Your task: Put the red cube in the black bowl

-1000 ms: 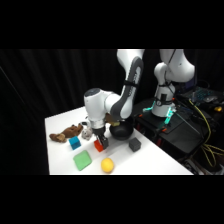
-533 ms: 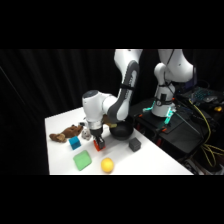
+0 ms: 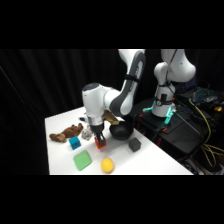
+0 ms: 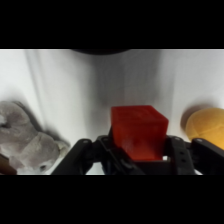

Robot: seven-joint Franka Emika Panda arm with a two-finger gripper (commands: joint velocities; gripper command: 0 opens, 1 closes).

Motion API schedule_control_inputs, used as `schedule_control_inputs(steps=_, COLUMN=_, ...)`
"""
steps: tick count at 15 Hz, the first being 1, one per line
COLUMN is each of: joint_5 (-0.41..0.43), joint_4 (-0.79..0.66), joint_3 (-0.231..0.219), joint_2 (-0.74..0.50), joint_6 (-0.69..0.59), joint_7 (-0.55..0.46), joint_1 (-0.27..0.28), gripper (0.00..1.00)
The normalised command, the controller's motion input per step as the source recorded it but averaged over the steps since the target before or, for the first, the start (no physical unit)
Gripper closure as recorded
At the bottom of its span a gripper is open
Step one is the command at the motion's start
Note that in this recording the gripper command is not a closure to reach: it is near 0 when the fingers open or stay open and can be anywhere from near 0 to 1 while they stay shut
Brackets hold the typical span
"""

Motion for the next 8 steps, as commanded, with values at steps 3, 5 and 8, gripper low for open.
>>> schedule_control_inputs(steps=3, joint_5=0.016, joint_4=-0.24, joint_3=-0.050, joint_2=-0.68, joint_6=-0.42, joint_7=0.01, joint_1=-0.004, gripper=1.00)
schedule_control_inputs(steps=5, joint_5=0.031, joint_4=-0.26, joint_3=-0.022, joint_2=-0.65, joint_6=-0.36, joint_7=-0.08, joint_1=-0.057, gripper=1.00)
schedule_control_inputs(steps=8, joint_5=0.019, joint_4=-0.36, joint_3=-0.027, joint_2=-0.57, joint_6=-0.19, joint_7=-0.10, joint_1=-0.066, gripper=1.00)
